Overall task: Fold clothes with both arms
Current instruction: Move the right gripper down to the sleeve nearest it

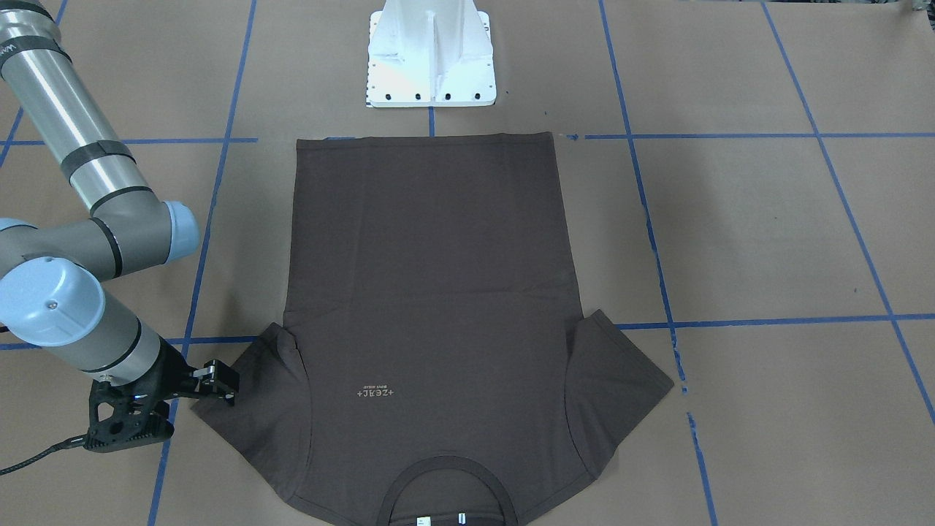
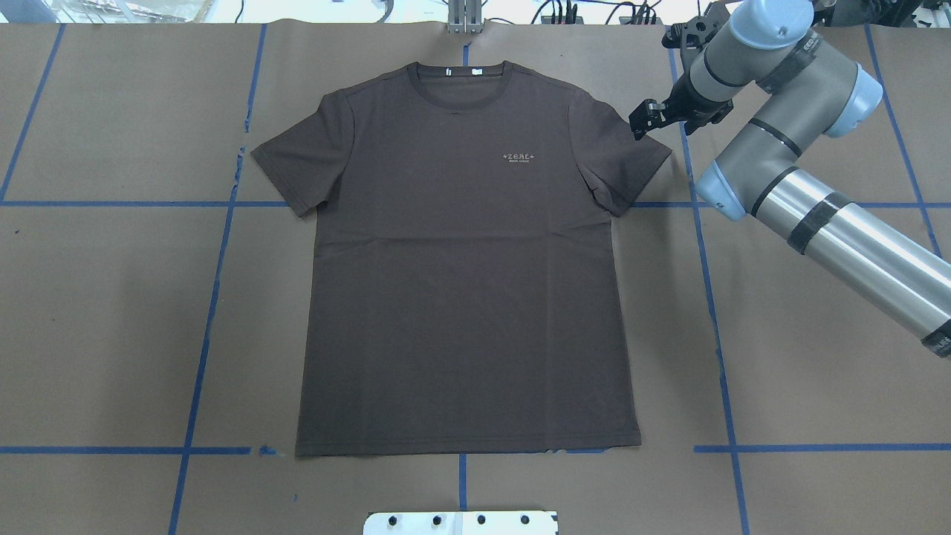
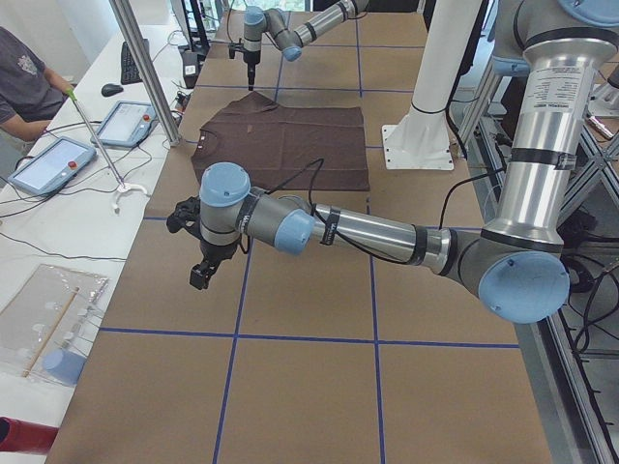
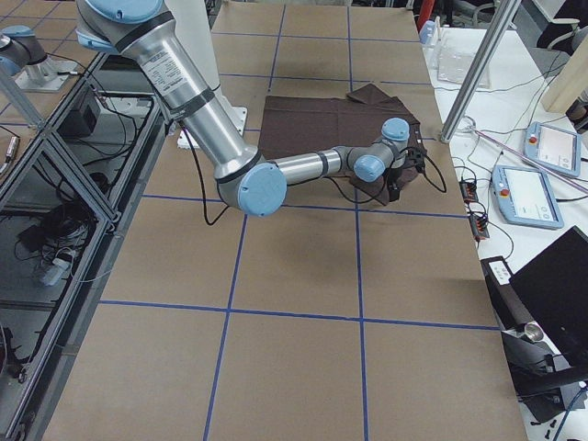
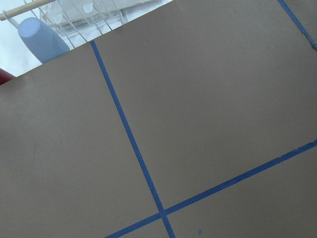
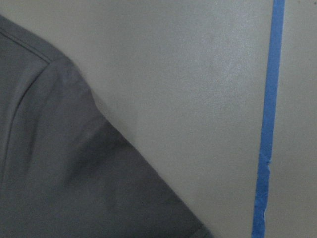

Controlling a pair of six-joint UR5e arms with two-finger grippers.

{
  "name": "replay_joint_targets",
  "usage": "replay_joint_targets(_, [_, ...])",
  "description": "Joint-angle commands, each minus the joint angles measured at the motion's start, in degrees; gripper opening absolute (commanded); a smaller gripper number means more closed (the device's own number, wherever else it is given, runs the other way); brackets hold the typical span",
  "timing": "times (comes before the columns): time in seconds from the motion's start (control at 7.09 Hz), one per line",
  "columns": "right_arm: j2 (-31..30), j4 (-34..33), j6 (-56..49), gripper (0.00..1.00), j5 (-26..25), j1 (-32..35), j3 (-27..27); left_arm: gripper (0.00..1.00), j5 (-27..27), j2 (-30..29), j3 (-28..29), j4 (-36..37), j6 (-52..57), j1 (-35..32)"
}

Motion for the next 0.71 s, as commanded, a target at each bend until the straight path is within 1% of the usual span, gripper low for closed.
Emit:
replay_joint_targets(0.0, [0.27, 0.51, 0.59, 0.99, -0.17, -0.31, -2.01, 1.0, -0.84, 0.01, 0.02, 0.0, 0.0, 0.0])
replay_joint_targets(0.28, [0.1, 0.51, 0.59, 0.97, -0.26, -0.31, -2.28, 1.0, -0.84, 0.1, 0.02, 0.0, 0.09, -0.09])
replay_joint_targets(0.42, [0.19, 0.51, 0.59, 0.88, -0.26, -0.4, -2.28, 1.0, -0.92, 0.1, 0.02, 0.0, 0.09, 0.0])
replay_joint_targets(0.56, [0.19, 0.42, 0.59, 0.84, -0.26, -0.66, -2.37, 1.0, -0.92, 0.19, -0.07, 0.0, 0.18, -0.09])
